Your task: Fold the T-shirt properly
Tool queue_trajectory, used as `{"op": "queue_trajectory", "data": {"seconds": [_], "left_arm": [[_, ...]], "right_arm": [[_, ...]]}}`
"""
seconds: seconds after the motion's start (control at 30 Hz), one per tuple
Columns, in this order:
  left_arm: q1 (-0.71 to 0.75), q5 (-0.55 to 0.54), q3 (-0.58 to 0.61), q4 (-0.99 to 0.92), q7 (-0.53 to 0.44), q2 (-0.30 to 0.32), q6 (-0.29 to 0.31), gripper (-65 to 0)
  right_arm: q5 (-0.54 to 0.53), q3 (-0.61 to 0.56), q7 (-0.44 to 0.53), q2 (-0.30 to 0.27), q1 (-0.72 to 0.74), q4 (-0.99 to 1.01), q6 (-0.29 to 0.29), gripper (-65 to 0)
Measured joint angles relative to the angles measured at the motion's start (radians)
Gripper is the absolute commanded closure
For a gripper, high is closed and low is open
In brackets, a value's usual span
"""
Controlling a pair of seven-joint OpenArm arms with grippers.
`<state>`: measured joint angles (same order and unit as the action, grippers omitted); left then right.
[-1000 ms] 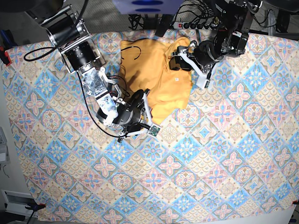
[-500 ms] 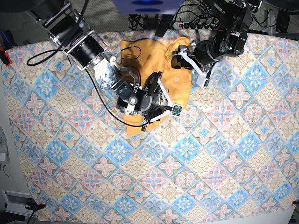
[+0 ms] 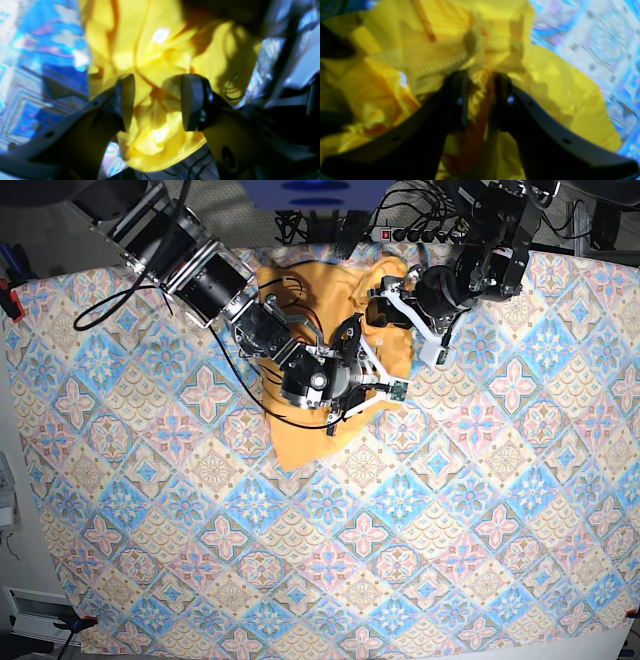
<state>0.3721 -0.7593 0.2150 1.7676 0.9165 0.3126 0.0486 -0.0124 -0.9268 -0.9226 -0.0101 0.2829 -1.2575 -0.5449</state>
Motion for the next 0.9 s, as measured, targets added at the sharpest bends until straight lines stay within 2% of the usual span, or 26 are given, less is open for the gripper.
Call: {"op": "queue_trajectory", "data": {"seconds": [0.23,0.33,0.53,0.77,0.9], "left_arm": [[0.0,0.0,-0.001,0.0,0.0,0.001,0.0,-29.0],[0.0,0.0,-0.002,0.0,0.0,0.001,0.0,-29.0],[-0.001,0.0,-0.003,0.0,-0.001,0.003,0.0,-29.0],[-0.001,0.0,-0.006,0.0,-0.001,0.005,0.0,-29.0],[-0.001,-0.003,-0.038,0.0,0.002,0.002,0.001,-29.0]], "right_arm": [[-0.013,0.0,0.064,-0.005,0.027,0.073,-0.001,-0.5],[-0.021,0.058,0.064,-0.012,0.024,0.072,-0.007,0.0],[-0.002,0.27,0.041,-0.038,0.029,0.0,0.0,0.0],[-0.013,0.314,0.048,-0.094,0.028,0.001,-0.003,0.0],[-0.01,0.371,0.052,-0.097,0.039,0.02,-0.003,0.0]]}}
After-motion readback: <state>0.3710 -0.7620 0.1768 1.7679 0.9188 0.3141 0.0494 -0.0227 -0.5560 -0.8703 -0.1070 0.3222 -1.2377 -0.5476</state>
